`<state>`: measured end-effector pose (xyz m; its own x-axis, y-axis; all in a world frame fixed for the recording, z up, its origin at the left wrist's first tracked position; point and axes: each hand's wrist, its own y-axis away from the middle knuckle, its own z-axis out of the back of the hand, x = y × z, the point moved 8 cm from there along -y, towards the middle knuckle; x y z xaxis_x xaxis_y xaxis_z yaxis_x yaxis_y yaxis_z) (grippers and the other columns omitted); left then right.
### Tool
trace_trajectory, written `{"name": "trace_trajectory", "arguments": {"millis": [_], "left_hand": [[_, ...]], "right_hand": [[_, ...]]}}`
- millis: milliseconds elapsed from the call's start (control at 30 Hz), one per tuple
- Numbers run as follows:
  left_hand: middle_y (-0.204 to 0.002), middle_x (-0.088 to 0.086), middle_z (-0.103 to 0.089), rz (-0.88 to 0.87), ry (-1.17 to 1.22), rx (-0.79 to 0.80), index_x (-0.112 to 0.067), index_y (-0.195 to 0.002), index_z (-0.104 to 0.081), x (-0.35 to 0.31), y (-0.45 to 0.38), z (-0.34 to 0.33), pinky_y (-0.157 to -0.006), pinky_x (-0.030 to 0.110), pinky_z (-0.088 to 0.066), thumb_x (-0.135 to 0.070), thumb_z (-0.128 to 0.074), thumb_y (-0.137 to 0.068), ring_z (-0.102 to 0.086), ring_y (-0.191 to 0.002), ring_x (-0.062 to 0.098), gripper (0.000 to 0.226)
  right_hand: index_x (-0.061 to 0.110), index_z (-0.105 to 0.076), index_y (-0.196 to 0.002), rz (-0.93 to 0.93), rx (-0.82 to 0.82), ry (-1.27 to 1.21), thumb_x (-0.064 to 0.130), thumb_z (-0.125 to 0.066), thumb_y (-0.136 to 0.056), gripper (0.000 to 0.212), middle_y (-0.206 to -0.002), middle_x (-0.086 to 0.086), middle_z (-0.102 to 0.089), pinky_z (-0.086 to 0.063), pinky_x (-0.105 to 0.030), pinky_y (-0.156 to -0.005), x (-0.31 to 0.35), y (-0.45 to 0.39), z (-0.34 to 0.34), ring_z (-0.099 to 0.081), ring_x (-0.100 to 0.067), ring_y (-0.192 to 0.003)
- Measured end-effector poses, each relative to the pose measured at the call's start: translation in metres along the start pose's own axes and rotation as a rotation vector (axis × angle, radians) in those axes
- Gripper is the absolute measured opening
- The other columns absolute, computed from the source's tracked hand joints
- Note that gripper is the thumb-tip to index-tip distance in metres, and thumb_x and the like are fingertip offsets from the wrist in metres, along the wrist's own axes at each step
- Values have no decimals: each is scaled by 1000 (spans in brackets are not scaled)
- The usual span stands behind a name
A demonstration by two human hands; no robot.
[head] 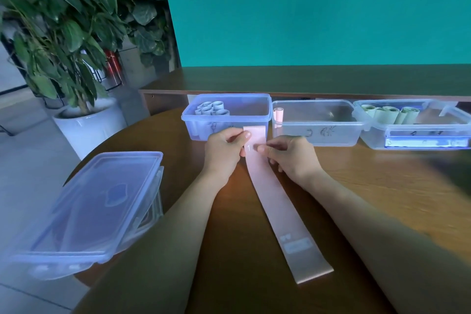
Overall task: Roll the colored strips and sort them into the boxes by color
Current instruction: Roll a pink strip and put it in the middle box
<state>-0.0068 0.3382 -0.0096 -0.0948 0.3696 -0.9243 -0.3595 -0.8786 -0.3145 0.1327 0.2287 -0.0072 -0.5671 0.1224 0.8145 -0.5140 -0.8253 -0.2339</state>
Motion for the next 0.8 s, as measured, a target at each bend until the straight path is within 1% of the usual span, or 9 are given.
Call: {"name": "trace_trajectory", "arguments": {"millis": [133, 233, 333, 433, 533, 600, 667, 700, 800], "left_hand": [[-75, -3, -70, 45, -6, -31, -19, -100, -75, 6, -1, 4, -65, 22, -55, -21, -67, -95, -65, -66, 14, 10], [-86, -4, -73, 64, -35, -67, -18, -116, -70, 7, 4, 8, -71, 21, -59, -20, -68, -94, -71, -73, 11, 23], [-88, -7, -73, 97, -43, -114, -17, -122, -68, 7, 15, 16, -84, 27, -59, -20, -66, -94, -72, -83, 12, 28], [-90, -7, -72, 141, -33, -143, -15, -121, -68, 5, 31, 26, -89, 30, -58, -19, -67, -94, -72, -89, 15, 27], [-94, -7, -73, 125, -89, -89, -21, -106, -70, -3, 52, 29, -90, 30, -58, -22, -67, -94, -71, -91, 13, 12], [-104, -10, -72, 77, -218, -31, -24, -111, -71, -13, 70, 29, -89, 18, -53, -25, -67, -95, -68, -98, 9, 16], [-110, -14, -69, 13, -370, 31, -22, -119, -71, -26, 92, 28, -81, 4, -40, -27, -66, -96, -61, -99, 2, 24], [-112, -14, -69, -18, -421, 63, -23, -120, -71, -31, 104, 27, -80, 3, -37, -28, -66, -96, -59, -99, 0, 26], [-114, -14, -70, -71, -461, 135, -26, -120, -71, -43, 137, 30, -88, 12, -43, -30, -67, -94, -60, -99, -3, 26]], "right_hand": [[21, -75, -104, -16, -11, 66, 38, -68, -96, 20, -69, 5, -68, -40, -7, -47, -4, 12, 12, -56, -2, -47], [22, -72, -106, -27, -5, 87, 37, -68, -96, 19, -68, 5, -68, -43, -8, -48, -6, 27, 22, -57, 0, -44], [22, -73, -106, -16, 29, 79, 37, -67, -97, 19, -66, 6, -69, -46, -9, -53, -3, 47, 29, -58, -2, -45], [24, -74, -104, -7, 57, 65, 39, -66, -97, 19, -68, 7, -71, -47, -9, -57, 2, 70, 34, -62, -4, -51], [24, -73, -94, 6, 12, 119, 38, -65, -97, 16, -64, 9, -68, -45, -6, -54, 3, 95, 46, -62, 0, -51], [22, -69, -76, 28, -73, 183, 33, -65, -98, 25, -55, 9, -64, -42, -4, -55, 4, 112, 58, -61, 2, -50], [19, -63, -63, 38, -124, 215, 29, -64, -98, 37, -48, 7, -63, -41, -5, -56, 4, 129, 66, -61, 0, -48], [17, -63, -61, 36, -123, 213, 28, -63, -98, 39, -48, 7, -64, -42, -6, -55, 4, 137, 68, -61, -1, -46], [14, -65, -62, 35, -86, 152, 25, -63, -97, 37, -53, 8, -68, -45, -10, -53, 7, 155, 67, -60, -5, -40]]}}
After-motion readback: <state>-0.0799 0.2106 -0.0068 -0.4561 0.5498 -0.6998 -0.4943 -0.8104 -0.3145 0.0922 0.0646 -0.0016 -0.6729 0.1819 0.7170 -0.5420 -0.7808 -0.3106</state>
